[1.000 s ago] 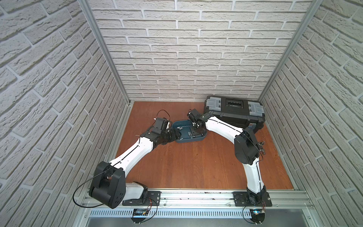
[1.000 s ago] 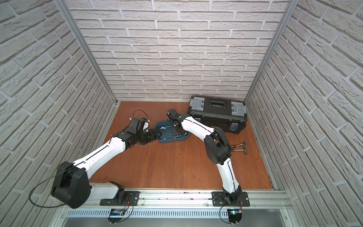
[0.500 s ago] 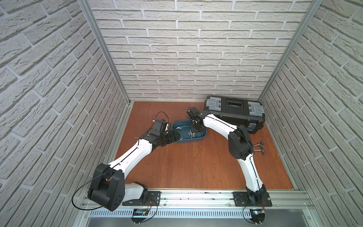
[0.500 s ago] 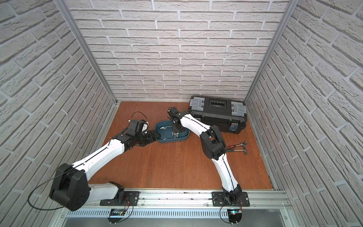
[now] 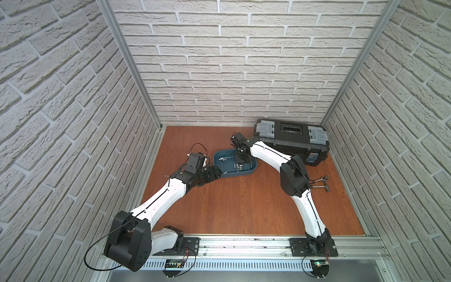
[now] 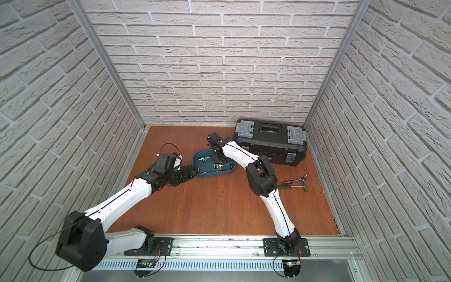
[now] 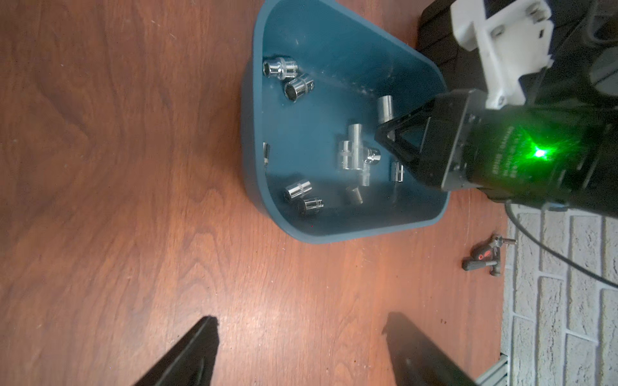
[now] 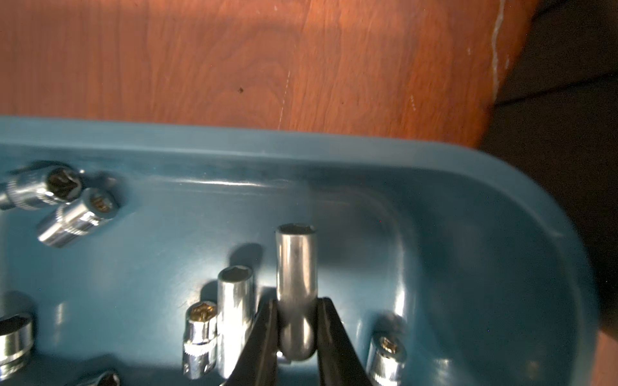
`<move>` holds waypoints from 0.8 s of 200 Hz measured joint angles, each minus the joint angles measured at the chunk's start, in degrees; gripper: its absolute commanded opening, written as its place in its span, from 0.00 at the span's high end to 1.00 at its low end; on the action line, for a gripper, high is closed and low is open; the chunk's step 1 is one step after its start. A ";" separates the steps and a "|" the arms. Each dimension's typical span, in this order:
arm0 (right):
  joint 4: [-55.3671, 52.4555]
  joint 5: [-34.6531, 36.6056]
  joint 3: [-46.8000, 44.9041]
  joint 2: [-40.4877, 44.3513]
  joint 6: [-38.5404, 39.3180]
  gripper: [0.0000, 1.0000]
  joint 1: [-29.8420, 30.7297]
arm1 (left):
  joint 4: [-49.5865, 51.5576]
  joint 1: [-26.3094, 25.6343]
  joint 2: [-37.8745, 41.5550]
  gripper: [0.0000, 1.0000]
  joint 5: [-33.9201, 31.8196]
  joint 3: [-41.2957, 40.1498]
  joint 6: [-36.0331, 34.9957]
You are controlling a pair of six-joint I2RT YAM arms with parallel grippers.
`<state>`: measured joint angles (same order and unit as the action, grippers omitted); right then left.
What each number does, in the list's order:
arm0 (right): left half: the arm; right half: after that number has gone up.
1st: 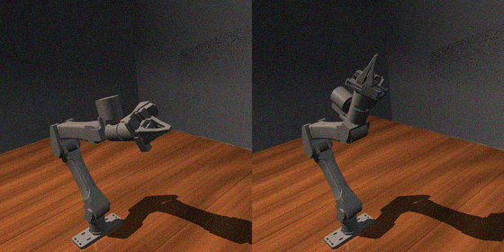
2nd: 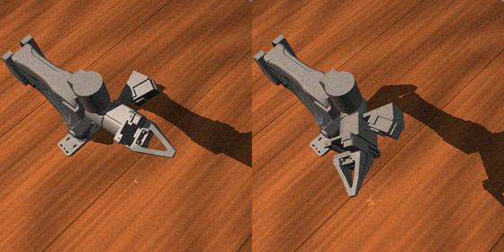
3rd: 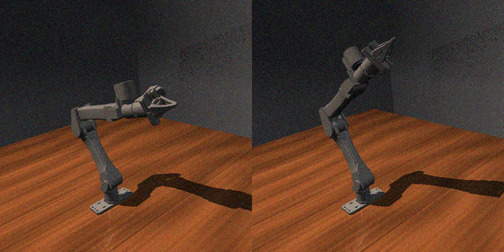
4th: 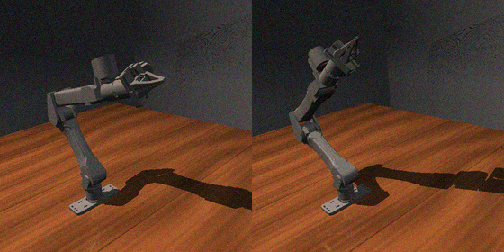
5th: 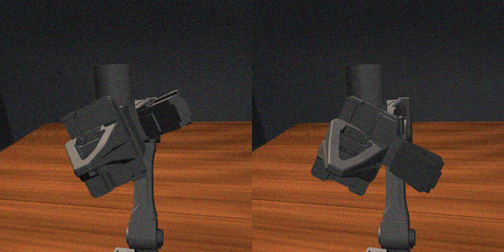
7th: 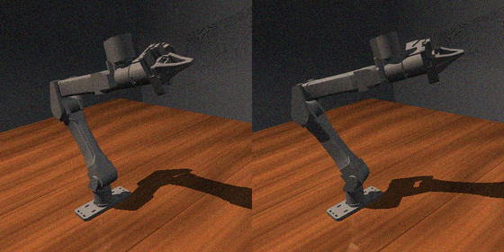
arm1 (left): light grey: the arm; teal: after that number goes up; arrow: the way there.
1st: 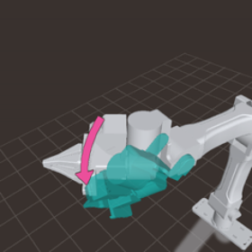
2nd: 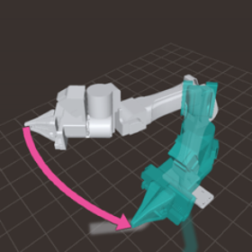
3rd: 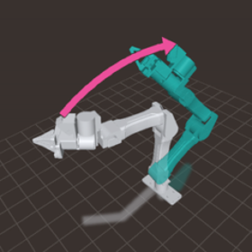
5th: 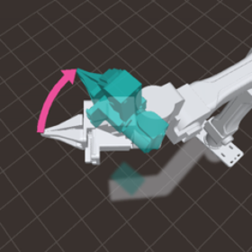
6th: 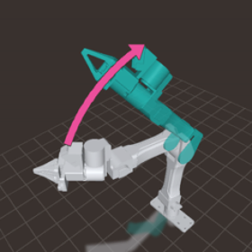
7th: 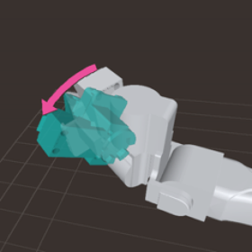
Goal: Put the socket on the desktop into the storage box
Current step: Place the socket head in the storage box, then reset both arms
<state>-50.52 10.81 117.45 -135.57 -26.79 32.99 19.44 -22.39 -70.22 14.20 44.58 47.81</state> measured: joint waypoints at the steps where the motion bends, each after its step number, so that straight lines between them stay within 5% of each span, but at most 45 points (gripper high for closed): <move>1: 0.00 0.00 0.02 -0.02 -0.02 0.87 0.00 | 0.00 0.00 0.00 0.17 0.00 -0.02 0.00; 63: -0.63 0.26 1.27 -0.11 -0.72 0.73 0.00 | 0.33 0.22 1.14 0.17 0.00 -1.03 0.02; 160: 1.03 0.35 -4.04 1.68 -1.33 0.69 0.15 | 0.63 0.57 1.55 0.17 0.02 -1.05 0.00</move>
<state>-49.50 11.16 113.40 -133.88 -28.12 33.15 20.08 -21.82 -68.66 14.22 43.53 47.81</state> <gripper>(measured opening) 0.305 0.833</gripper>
